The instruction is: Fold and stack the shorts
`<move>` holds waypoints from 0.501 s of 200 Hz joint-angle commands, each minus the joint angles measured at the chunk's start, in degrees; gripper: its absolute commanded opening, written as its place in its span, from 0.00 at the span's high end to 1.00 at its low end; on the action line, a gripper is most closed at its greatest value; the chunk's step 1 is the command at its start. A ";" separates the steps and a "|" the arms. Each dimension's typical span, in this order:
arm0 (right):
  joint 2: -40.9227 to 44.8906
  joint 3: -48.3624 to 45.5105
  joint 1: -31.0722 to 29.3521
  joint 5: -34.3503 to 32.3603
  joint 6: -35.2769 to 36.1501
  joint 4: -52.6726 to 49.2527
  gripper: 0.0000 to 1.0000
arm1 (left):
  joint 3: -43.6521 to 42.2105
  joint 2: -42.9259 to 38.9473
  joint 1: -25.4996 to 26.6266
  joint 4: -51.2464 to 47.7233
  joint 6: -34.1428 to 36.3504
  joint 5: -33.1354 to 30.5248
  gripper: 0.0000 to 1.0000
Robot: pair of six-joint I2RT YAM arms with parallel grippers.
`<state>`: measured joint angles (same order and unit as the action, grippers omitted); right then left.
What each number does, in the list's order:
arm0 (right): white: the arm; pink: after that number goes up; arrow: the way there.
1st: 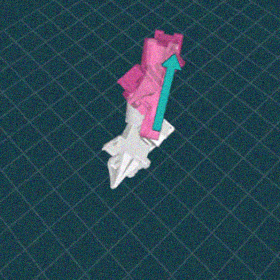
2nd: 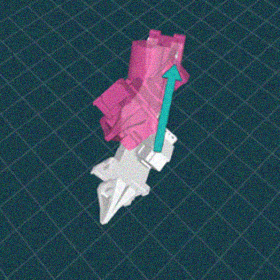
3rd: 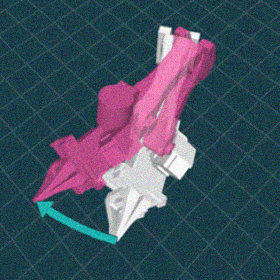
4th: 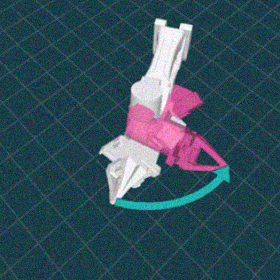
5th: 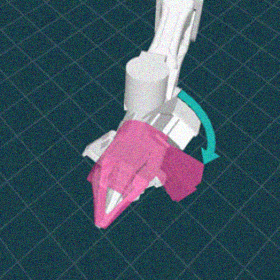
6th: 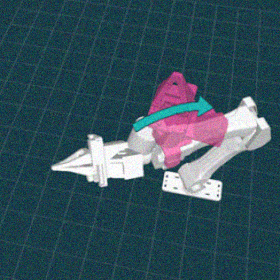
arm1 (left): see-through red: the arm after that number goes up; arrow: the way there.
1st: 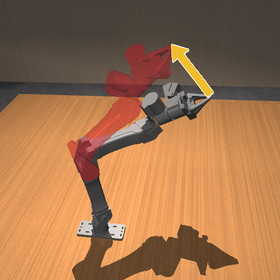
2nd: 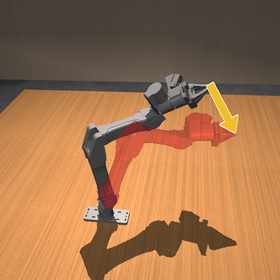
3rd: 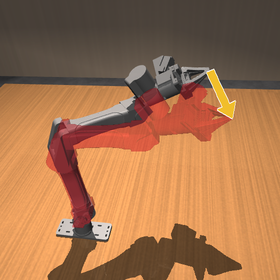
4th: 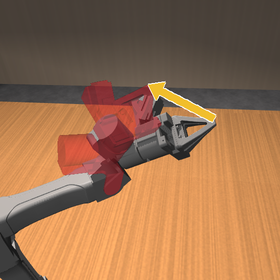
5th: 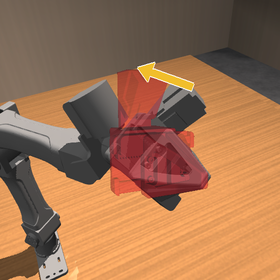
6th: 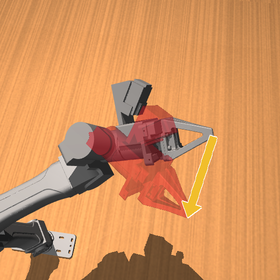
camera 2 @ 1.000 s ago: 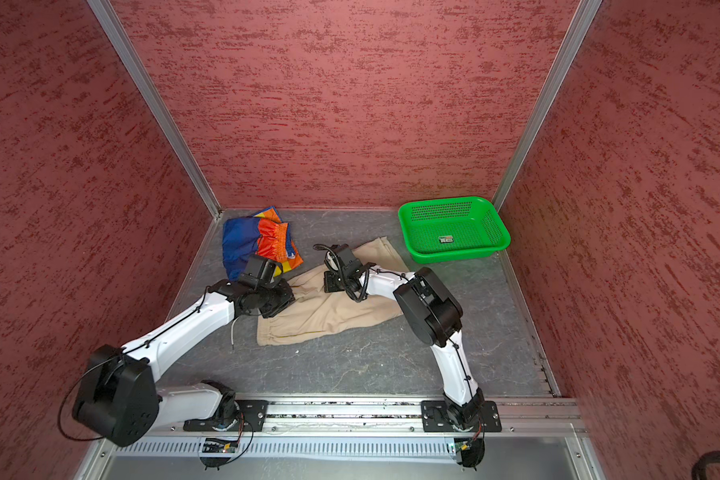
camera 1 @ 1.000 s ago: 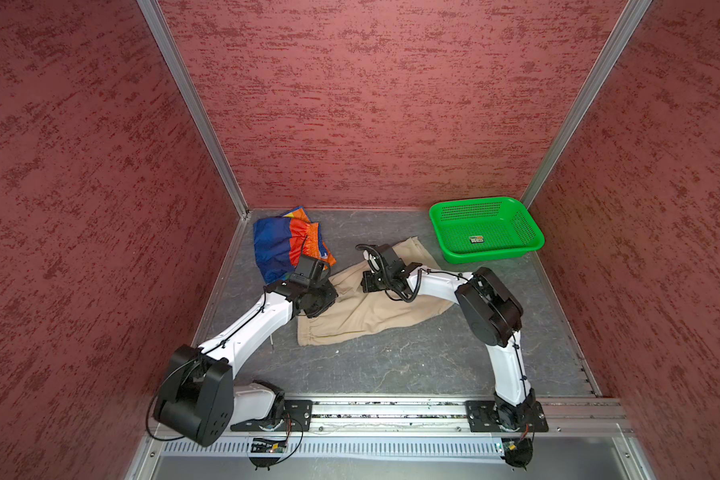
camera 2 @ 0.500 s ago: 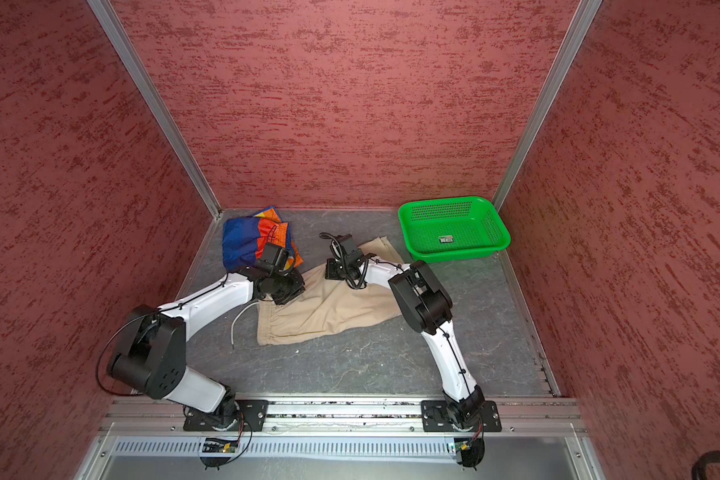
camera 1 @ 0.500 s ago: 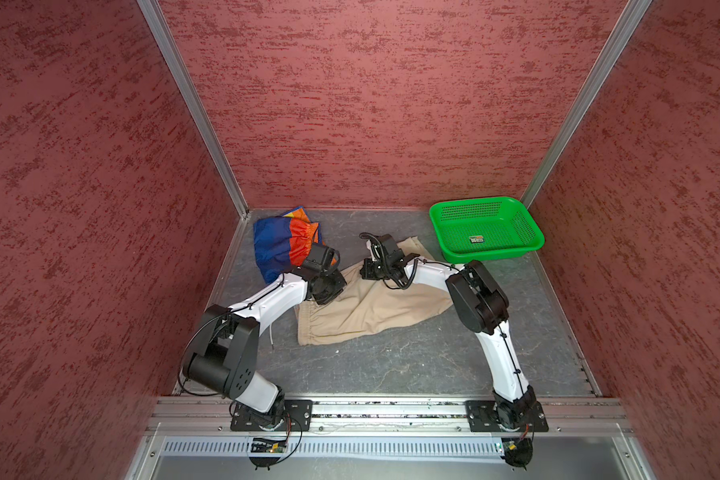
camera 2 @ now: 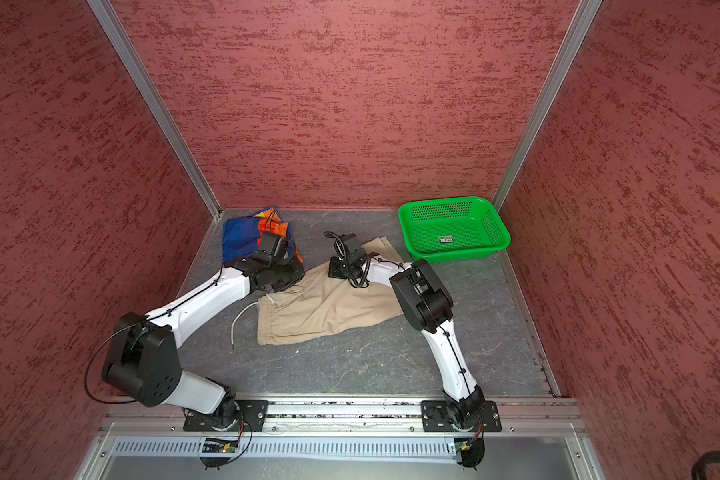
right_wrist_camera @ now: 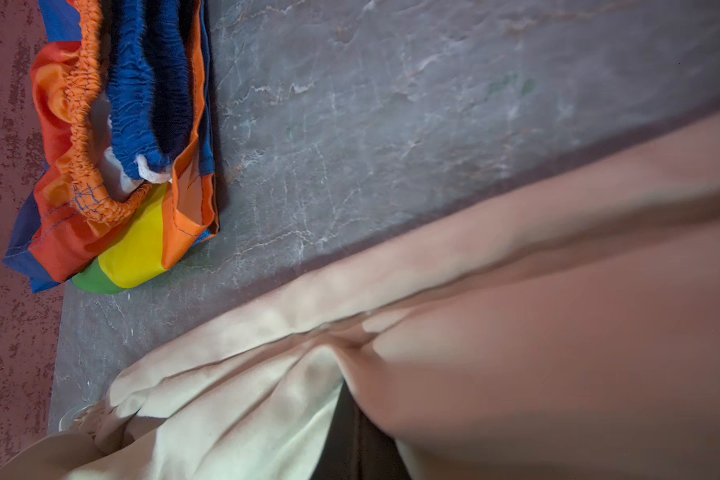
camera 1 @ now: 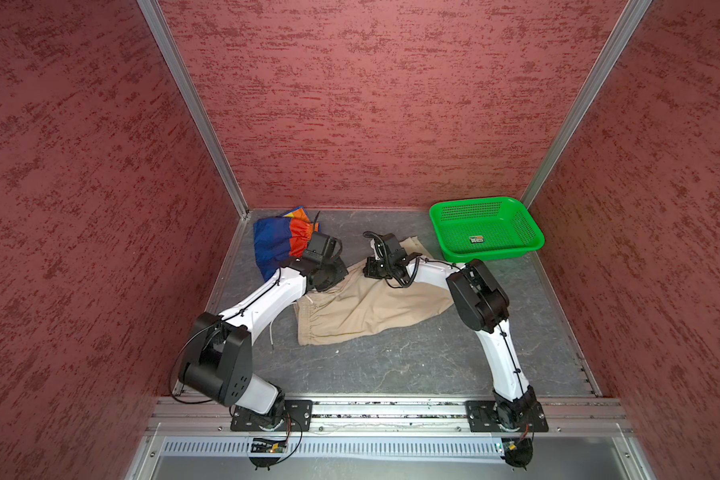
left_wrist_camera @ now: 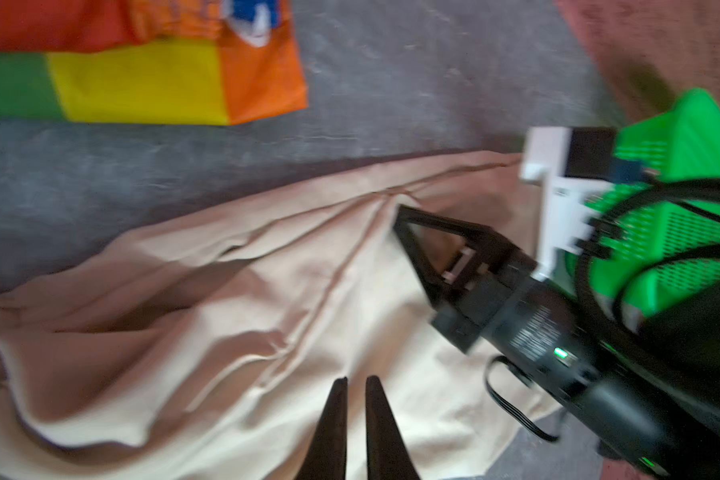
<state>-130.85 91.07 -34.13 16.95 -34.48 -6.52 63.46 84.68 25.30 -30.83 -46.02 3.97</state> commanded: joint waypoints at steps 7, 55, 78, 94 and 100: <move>-1.65 0.01 0.25 -0.34 -0.41 -1.19 0.99 | -0.83 3.07 3.69 0.46 -0.24 -1.24 0.88; -1.18 -1.22 0.39 -0.42 -0.41 -0.78 0.99 | -0.05 14.43 2.51 4.92 -0.62 -0.89 0.93; -0.95 -1.97 0.54 -0.71 -0.60 0.06 0.99 | 0.68 18.14 -0.53 5.61 -0.20 -0.76 0.95; -0.98 -2.39 0.64 -0.87 -0.69 0.38 0.99 | 0.56 18.79 -3.25 6.06 0.47 -0.88 0.96; -1.04 -2.56 0.64 -1.02 -0.68 0.42 0.99 | 0.43 18.72 -4.37 6.25 0.67 -0.81 0.96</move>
<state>-130.85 90.43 -33.89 16.95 -34.52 -5.28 63.26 103.59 24.62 -26.76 -46.57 4.05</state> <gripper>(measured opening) 0.041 0.052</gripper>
